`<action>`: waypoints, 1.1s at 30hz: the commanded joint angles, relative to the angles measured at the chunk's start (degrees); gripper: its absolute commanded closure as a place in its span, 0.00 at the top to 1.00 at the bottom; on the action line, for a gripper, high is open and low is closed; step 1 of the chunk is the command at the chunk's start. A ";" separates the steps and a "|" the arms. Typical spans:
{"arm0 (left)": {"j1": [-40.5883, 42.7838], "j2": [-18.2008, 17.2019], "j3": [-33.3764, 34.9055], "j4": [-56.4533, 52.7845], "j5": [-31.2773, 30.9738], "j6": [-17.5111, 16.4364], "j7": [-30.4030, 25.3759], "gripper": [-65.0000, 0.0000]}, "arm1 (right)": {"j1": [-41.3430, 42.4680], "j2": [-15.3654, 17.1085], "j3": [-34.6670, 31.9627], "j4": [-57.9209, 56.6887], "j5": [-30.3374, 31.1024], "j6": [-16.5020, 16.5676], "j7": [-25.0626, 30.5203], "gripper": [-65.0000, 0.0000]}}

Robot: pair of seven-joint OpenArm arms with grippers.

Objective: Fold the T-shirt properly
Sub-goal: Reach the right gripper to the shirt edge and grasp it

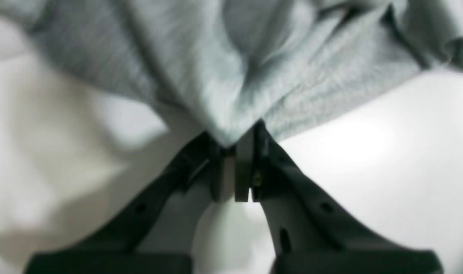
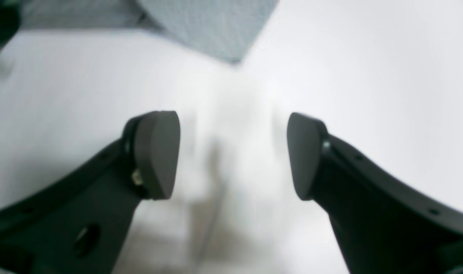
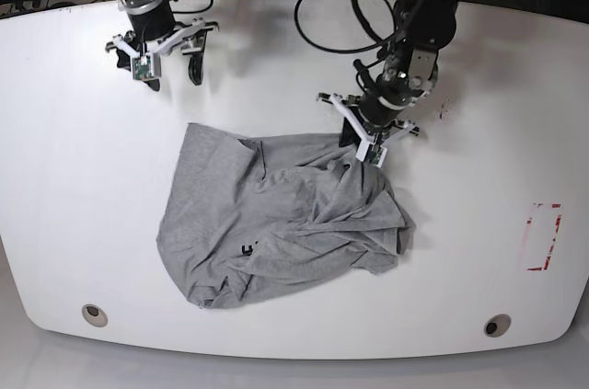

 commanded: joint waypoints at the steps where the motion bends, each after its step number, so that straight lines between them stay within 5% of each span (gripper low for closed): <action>1: 0.72 -1.78 -0.19 4.52 0.57 0.56 0.17 0.00 | 3.14 0.08 0.20 1.12 0.55 0.36 -2.26 0.65; 9: 7.40 -7.76 -2.83 11.82 0.48 0.56 0.17 0.00 | 19.93 -1.33 0.47 -1.43 0.64 7.66 -18.17 0.65; 16: 12.24 -7.76 -10.12 15.42 0.48 0.38 0.17 0.00 | 31.97 -3.61 6.36 -10.49 0.64 14.95 -25.20 0.65; 26: 15.67 -7.85 -13.90 16.30 0.74 0.38 -0.18 0.00 | 41.99 -3.79 10.84 -27.89 0.64 16.89 -28.46 0.65; 33: 15.84 -7.76 -14.17 16.12 0.74 0.38 -0.18 0.00 | 44.10 -3.96 10.84 -35.72 0.64 16.89 -24.24 0.65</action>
